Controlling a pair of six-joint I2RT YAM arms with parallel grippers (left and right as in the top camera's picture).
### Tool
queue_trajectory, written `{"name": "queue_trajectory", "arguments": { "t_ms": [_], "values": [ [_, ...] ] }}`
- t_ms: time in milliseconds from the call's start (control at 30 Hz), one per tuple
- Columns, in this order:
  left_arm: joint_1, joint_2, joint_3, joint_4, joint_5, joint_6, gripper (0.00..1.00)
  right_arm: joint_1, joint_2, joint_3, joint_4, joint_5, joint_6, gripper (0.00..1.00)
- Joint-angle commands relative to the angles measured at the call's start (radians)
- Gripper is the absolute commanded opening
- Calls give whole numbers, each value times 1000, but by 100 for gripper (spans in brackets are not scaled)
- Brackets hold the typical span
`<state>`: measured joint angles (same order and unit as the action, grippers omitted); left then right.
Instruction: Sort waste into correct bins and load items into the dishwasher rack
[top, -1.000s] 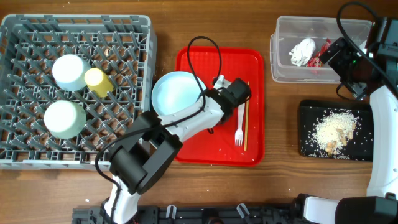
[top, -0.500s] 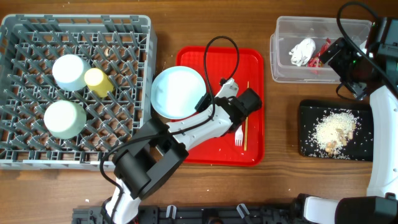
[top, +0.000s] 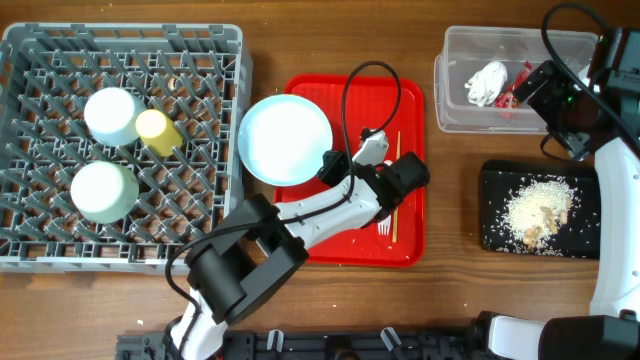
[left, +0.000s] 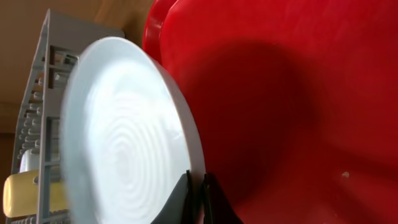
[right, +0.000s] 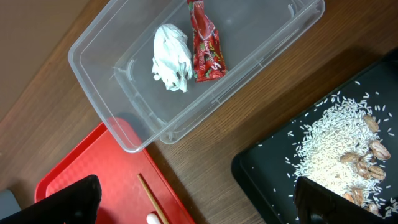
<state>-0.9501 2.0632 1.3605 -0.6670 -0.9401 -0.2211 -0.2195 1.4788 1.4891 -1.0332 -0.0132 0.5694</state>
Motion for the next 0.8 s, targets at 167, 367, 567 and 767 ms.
{"name": "queue_trajectory", "arguments": {
  "t_ms": [167,367,567,767],
  "values": [
    [-1,-40,74,0,-45,14,4,-1,-12,7,1,21,-19,100],
    [6,-111,121,0,-46,88,4,-1,-12,7,1,21,-19,100],
    [80,-182,126,1,-28,158,4,0,-12,7,1,21,-19,100],
    [187,-194,126,3,125,270,4,-1,-12,7,1,21,-19,100]
  ]
}}
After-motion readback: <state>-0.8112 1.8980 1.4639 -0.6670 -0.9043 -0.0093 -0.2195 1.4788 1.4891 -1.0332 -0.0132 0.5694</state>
